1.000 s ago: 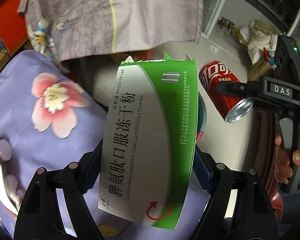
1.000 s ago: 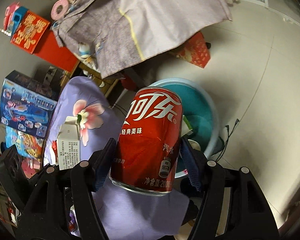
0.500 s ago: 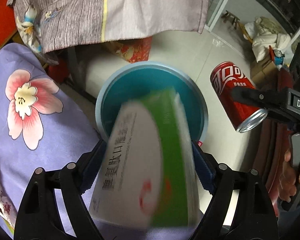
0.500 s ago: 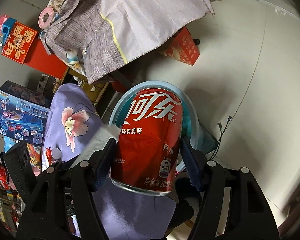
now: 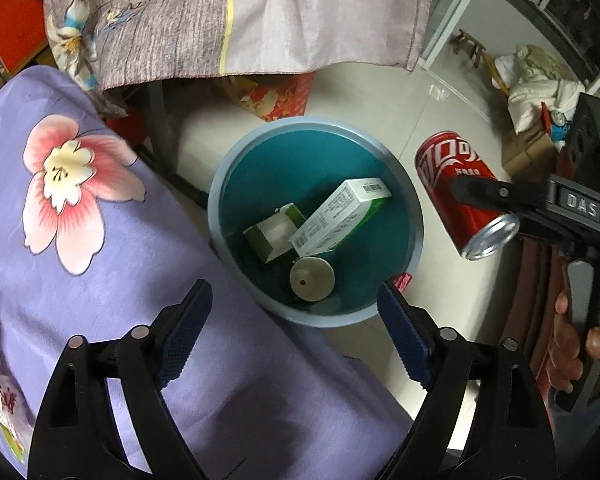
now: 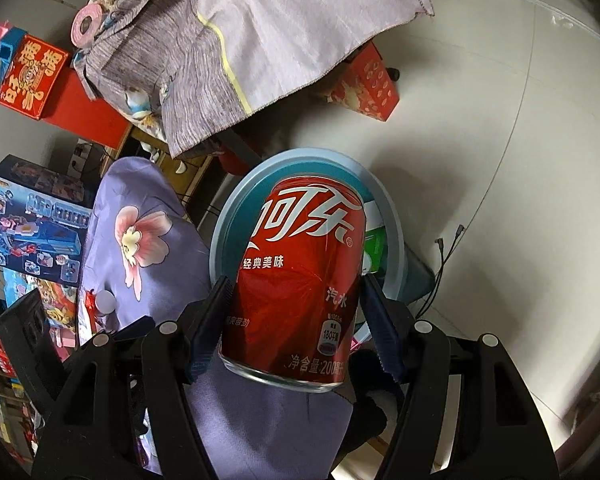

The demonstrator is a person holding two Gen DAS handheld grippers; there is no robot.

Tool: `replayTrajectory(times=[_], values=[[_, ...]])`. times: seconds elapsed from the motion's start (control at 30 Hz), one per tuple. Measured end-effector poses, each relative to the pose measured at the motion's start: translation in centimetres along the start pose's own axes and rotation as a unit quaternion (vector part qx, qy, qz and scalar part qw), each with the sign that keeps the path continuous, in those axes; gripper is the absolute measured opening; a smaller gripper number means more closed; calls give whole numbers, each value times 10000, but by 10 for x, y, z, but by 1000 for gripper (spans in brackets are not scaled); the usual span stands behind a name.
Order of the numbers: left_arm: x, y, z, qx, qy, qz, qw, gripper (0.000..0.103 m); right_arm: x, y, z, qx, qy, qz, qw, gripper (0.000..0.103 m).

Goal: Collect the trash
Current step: 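Carry the can and medicine box over the teal bin and release both, then move both tools back to the table toward the tissue and red wrapper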

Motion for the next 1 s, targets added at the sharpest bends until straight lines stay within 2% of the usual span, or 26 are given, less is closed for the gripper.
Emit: replayTrajectory(times=[0.33,0.4,0.73,0.8,1.0], values=[[-20,-20,-30,16,227,-291,9993,90,-3,-27,26,18,-268,-219,9994,63],[-22,-24,-34,11,263,-342,9991,91,-4,-32,27,-7,-281,-245,9993,70],[-36,-35,-49,-85,384,-525,9978,93,-14,-43,11,-252,-222,-315,9989,78],[-42,-38,-55,-93,422,-543,9976,93,-18,-48,7,-298,-238,-334,9987,83],[-59,-51,-76,-116,589,-666,9960,94,-30,-69,0,-409,-255,-483,9977,83]])
Point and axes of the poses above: each gripper's, at about its wrist camera, not at the fingertips, and z roughly the way its jaws point, y to its right, x to its top, the point moved 2 cm from there along z, roughly the way its jaws point, and after that the axes turned 14 degrees about -x, right-handed, at the moved point
